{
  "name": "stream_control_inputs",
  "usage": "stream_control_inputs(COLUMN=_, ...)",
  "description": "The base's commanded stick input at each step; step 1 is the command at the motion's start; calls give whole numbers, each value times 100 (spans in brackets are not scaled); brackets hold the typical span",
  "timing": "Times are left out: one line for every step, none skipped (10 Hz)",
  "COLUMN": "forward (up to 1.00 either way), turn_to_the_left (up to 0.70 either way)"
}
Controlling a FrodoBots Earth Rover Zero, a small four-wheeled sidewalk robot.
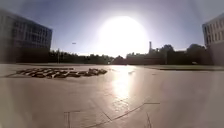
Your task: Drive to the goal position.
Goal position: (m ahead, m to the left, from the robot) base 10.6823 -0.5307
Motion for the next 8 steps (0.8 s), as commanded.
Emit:
stream_control_inputs(forward=70, turn_to_the_left=-35)
stream_control_inputs(forward=70, turn_to_the_left=-35)
stream_control_inputs(forward=70, turn_to_the_left=-35)
stream_control_inputs(forward=70, turn_to_the_left=-35)
stream_control_inputs(forward=70, turn_to_the_left=-10)
stream_control_inputs(forward=70, turn_to_the_left=0)
stream_control_inputs(forward=70, turn_to_the_left=0)
stream_control_inputs(forward=70, turn_to_the_left=0)
